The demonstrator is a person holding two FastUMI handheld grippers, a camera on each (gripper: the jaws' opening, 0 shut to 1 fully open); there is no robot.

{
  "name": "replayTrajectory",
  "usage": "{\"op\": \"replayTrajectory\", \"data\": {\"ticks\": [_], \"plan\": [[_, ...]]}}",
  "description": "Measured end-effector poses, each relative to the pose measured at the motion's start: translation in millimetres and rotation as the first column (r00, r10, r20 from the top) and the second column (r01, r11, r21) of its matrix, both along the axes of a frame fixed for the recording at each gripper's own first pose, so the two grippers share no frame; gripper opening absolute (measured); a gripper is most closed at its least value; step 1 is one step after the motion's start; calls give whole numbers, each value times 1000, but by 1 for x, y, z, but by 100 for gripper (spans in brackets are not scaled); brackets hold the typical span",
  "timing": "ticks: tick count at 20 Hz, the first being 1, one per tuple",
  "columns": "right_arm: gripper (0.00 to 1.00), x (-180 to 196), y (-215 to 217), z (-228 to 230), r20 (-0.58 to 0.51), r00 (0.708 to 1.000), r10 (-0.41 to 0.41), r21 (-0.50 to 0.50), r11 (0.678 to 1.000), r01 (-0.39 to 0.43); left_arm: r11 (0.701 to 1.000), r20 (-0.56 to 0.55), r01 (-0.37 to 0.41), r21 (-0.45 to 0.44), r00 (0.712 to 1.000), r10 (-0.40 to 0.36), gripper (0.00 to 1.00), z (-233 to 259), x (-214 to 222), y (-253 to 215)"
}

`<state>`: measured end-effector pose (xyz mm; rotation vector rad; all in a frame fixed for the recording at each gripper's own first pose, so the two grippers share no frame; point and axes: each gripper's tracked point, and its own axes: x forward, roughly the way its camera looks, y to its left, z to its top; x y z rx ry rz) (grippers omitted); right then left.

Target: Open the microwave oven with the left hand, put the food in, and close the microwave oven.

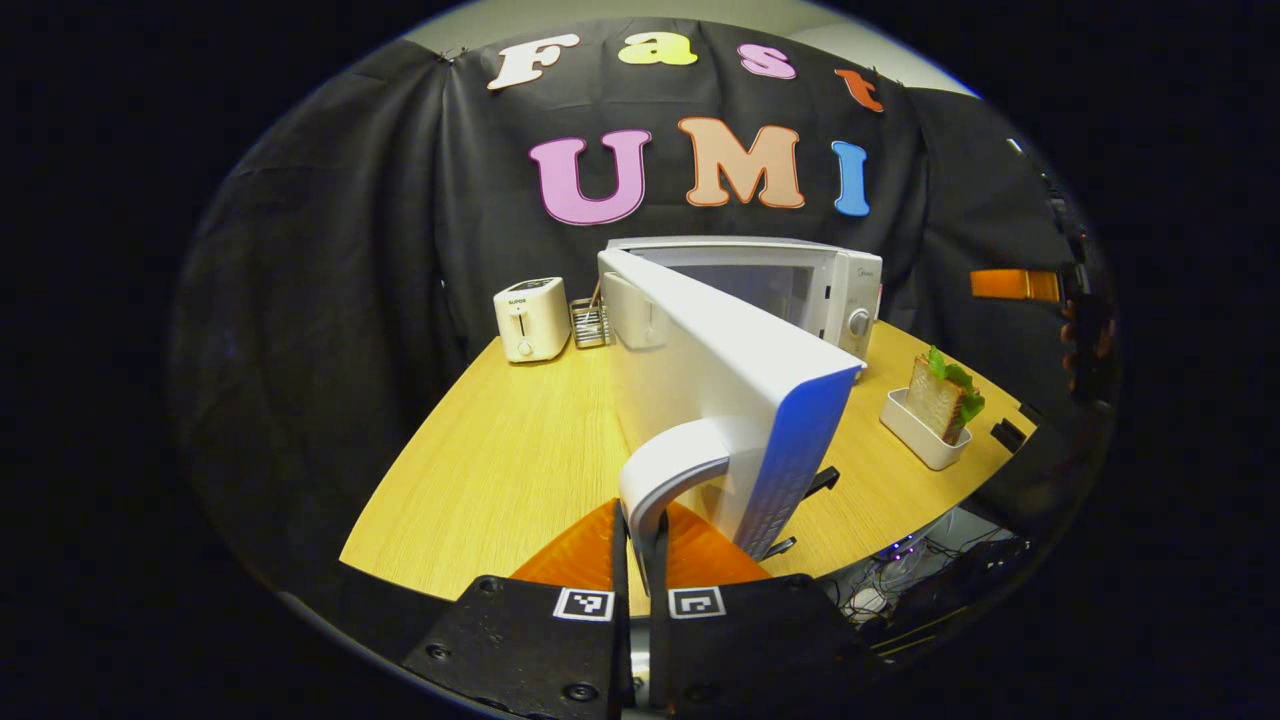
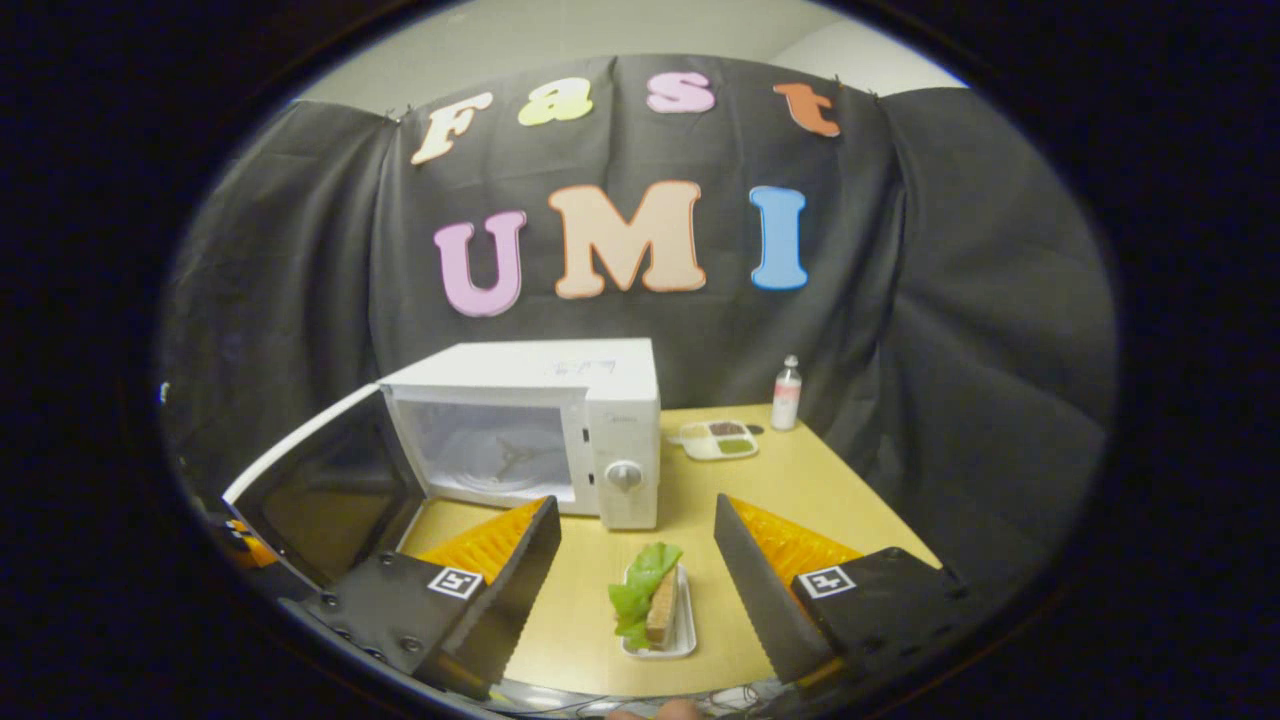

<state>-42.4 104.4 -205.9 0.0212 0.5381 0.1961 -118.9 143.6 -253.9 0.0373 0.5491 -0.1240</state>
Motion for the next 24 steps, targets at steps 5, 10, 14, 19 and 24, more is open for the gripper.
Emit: {"op": "replayTrajectory", "data": {"ticks": [5, 10, 14, 19, 24], "plan": [[99, -11, 0, -84, -287, 954, -90, 32, 994, 103, 1000, 3, -4, -9, 1000, 4, 6, 1, 1, 0], [95, -18, 0, -118, -329, 941, -76, -67, 996, 57, 1000, 1, -14, -20, 1000, 14, 6, 0, -1, 0], [88, -11, 5, -137, -337, 940, -59, -87, 996, 32, 1000, 0, -17, -19, 1000, 17, 6, 0, 0, -2], [34, -5, -2, -138, -354, 932, -74, -108, 993, 38, 999, -4, -25, -22, 1000, 25, 6, 0, -1, -3], [34, -5, 8, -135, -377, 926, 2, -91, 995, -39, 999, -3, -34, -30, 999, 33, 6, -1, -2, -4]]}}
